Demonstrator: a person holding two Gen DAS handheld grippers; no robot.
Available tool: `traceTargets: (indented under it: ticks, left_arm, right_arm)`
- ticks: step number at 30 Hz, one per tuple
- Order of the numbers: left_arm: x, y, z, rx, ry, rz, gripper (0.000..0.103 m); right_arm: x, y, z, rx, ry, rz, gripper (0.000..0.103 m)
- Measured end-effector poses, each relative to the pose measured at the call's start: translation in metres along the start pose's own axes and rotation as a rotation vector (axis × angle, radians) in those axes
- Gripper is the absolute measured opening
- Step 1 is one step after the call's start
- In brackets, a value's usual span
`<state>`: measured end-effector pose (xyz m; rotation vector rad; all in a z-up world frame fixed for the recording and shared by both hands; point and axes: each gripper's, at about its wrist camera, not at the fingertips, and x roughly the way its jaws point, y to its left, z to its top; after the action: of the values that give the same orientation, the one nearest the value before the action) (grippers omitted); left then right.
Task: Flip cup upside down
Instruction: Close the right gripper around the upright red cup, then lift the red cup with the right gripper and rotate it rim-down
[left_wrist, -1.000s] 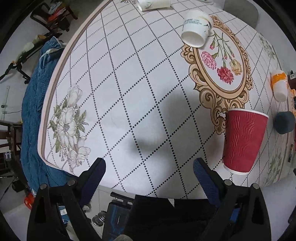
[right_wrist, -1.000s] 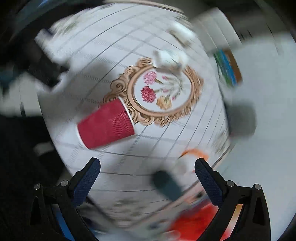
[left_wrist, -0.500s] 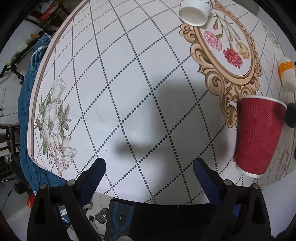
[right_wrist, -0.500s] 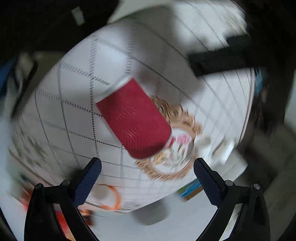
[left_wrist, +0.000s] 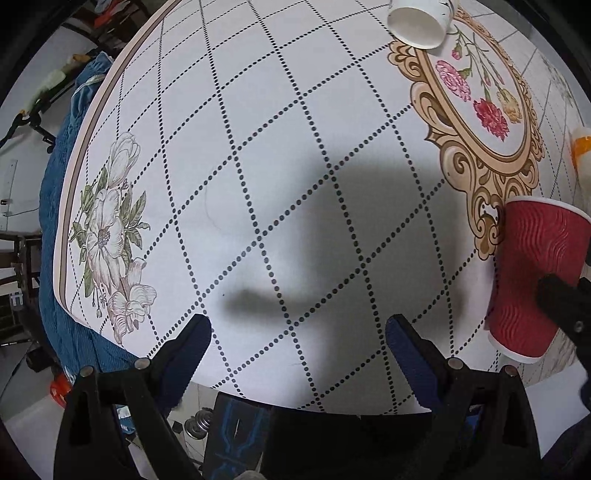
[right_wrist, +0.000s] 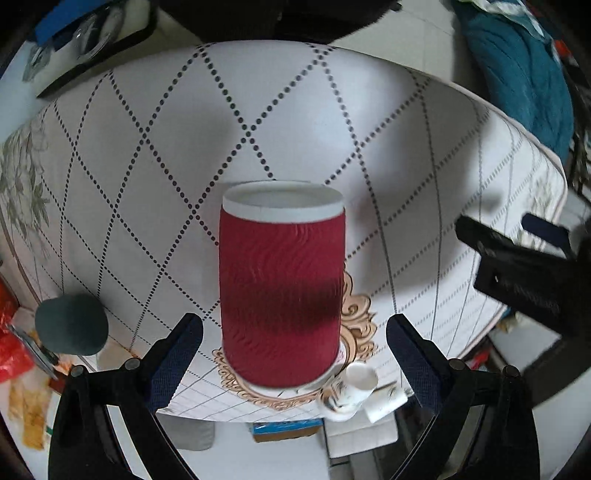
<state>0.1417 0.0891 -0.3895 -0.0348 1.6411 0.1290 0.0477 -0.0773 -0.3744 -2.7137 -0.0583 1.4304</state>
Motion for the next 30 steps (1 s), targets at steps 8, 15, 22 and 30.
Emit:
traceTargets:
  ticks: [8, 15, 22, 30]
  left_arm:
    - [0.021, 0.019, -0.006, 0.005, 0.017, 0.012, 0.097]
    - [0.026, 0.011, -0.003, 0.021, 0.017, 0.029, 0.097]
    - [0.029, 0.01, 0.005, 0.03, 0.011, 0.039, 0.097]
    - [0.023, 0.013, 0.029, 0.032, 0.011, 0.056, 0.097]
  right_arm:
    - [0.015, 0.004, 0.005, -0.058, -0.013, 0.027, 0.095]
    - [0.032, 0.0, 0.006, -0.068, 0.003, 0.03, 0.079]
    - [0.042, -0.005, 0.0, -0.033, 0.003, 0.026, 0.079]
    - [0.037, -0.022, 0.006, 0.066, 0.011, 0.049, 0.078]
